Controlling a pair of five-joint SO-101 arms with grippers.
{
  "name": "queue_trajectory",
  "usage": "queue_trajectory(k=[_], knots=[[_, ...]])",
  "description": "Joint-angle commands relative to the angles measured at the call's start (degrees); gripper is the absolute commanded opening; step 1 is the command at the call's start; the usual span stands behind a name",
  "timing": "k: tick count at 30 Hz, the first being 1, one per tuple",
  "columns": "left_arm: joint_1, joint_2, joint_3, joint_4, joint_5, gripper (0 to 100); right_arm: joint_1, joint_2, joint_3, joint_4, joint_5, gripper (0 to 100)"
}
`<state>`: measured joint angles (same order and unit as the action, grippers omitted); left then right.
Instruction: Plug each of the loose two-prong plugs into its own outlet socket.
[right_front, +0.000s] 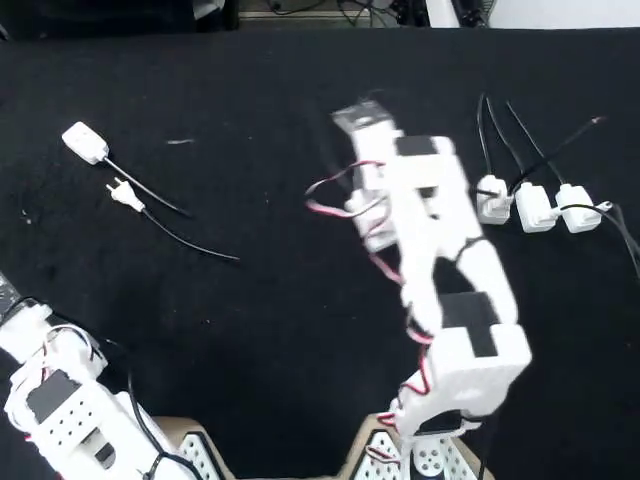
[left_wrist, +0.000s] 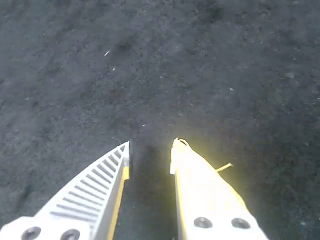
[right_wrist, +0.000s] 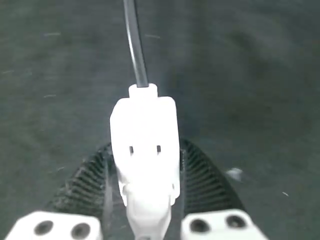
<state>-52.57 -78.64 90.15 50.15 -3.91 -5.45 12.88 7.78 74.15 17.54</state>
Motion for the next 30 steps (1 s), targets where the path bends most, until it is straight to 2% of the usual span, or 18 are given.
queue_trajectory(k=[1, 12, 25, 27, 30], knots=[[1.0, -0.1, -0.4, -0.8, 0.2, 14, 10.5, 2.4, -0.9, -5.5, -0.7, 1.5], [1.1, -0.1, -0.3, -0.8, 0.2, 14, 15.6, 8.3, -10.1, -6.2, -0.8, 1.5], [1.1, -0.1, -0.3, -0.8, 0.2, 14, 15.5, 21.4, -24.3, -5.8, -0.7, 1.6], [1.1, -0.1, -0.3, -0.8, 0.2, 14, 15.5, 21.5, -24.5, -5.8, -0.7, 4.9], [1.1, -0.1, -0.3, -0.8, 0.2, 14, 14.8, 21.5, -25.0, -4.2, -0.3, 17.7]])
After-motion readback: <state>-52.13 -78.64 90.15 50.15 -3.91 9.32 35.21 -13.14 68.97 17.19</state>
